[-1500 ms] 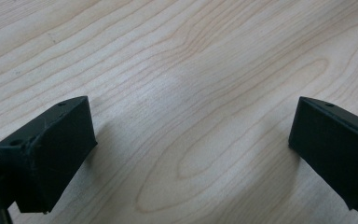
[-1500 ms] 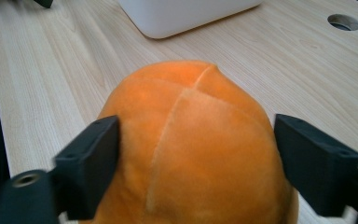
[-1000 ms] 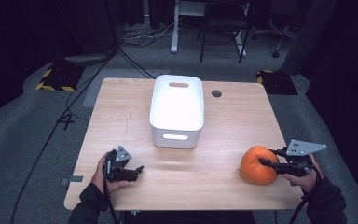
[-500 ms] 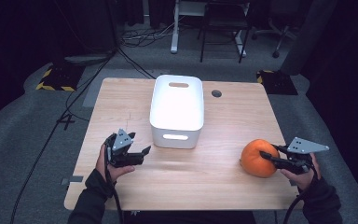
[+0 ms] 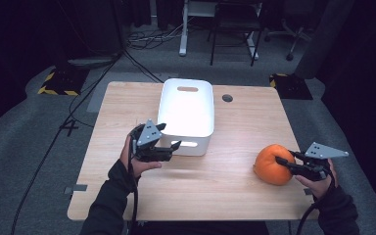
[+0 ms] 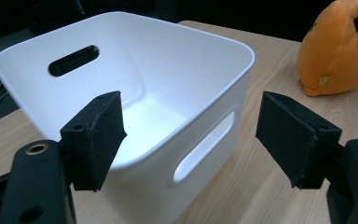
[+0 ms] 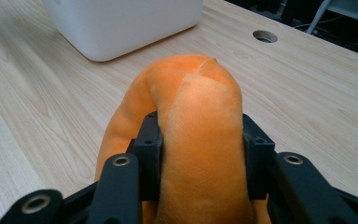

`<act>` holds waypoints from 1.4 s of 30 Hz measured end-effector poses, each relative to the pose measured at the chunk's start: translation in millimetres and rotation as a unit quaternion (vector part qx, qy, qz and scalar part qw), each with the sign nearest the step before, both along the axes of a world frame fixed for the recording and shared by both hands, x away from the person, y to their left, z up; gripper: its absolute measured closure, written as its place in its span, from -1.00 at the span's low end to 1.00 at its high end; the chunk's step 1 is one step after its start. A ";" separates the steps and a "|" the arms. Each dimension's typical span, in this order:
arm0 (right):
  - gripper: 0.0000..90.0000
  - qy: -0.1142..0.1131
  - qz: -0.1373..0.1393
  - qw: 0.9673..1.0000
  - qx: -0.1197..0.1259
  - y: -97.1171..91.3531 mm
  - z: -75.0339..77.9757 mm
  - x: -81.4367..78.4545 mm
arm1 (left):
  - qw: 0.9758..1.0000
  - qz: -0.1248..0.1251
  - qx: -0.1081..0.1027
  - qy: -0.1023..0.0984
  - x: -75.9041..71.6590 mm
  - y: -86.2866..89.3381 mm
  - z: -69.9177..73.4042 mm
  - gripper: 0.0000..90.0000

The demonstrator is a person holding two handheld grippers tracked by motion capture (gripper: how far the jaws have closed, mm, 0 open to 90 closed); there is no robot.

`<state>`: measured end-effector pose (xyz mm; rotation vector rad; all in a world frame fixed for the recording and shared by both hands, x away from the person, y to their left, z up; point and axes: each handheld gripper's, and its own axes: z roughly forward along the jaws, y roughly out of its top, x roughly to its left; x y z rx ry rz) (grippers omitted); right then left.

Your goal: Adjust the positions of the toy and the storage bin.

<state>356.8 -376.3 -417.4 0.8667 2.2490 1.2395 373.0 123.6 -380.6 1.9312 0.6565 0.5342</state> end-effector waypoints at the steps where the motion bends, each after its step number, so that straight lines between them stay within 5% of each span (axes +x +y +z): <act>1: 0.32 0.000 0.000 1.000 -0.001 0.3 -0.1 -0.3 | 1.000 -0.005 0.002 0.002 2.5 -5.2 0.8 -0.47; 9: 0.30 0.002 -0.001 1.000 -0.001 -0.7 -1.0 -0.3 | 0.999 -0.036 0.015 0.012 17.7 -42.8 2.9 -0.43; 13: 0.29 0.004 0.000 1.000 -0.001 -0.8 -1.2 -0.8 | 0.998 -0.057 0.022 0.025 25.0 -54.3 0.7 -0.23; 18: 0.28 0.003 0.000 1.000 -0.003 -1.0 -1.3 -0.4 | 0.993 -0.096 0.033 0.059 33.5 -69.5 -6.3 0.01; 24: 0.27 0.004 -0.001 1.000 -0.001 -0.9 -1.7 -0.3 | 0.992 -0.093 0.060 0.064 37.2 -81.9 -8.6 0.30; 28: 0.25 0.004 0.000 1.000 0.002 -2.4 -2.4 0.8 | 0.992 -0.089 0.055 0.074 41.2 -85.9 -6.9 0.61; 34: 0.25 0.005 0.003 1.000 0.000 -1.5 -2.2 0.4 | 0.988 -0.080 0.095 0.096 48.2 -102.2 -12.3 0.62; 37: 0.25 0.005 0.002 1.000 0.000 -0.9 -2.1 -0.2 | 0.990 -0.079 0.076 0.091 47.9 -105.9 -11.4 0.75; 42: 0.25 0.004 0.001 1.000 0.000 -1.5 -2.2 0.3 | 0.990 -0.079 0.086 0.074 40.9 -121.6 -11.7 0.80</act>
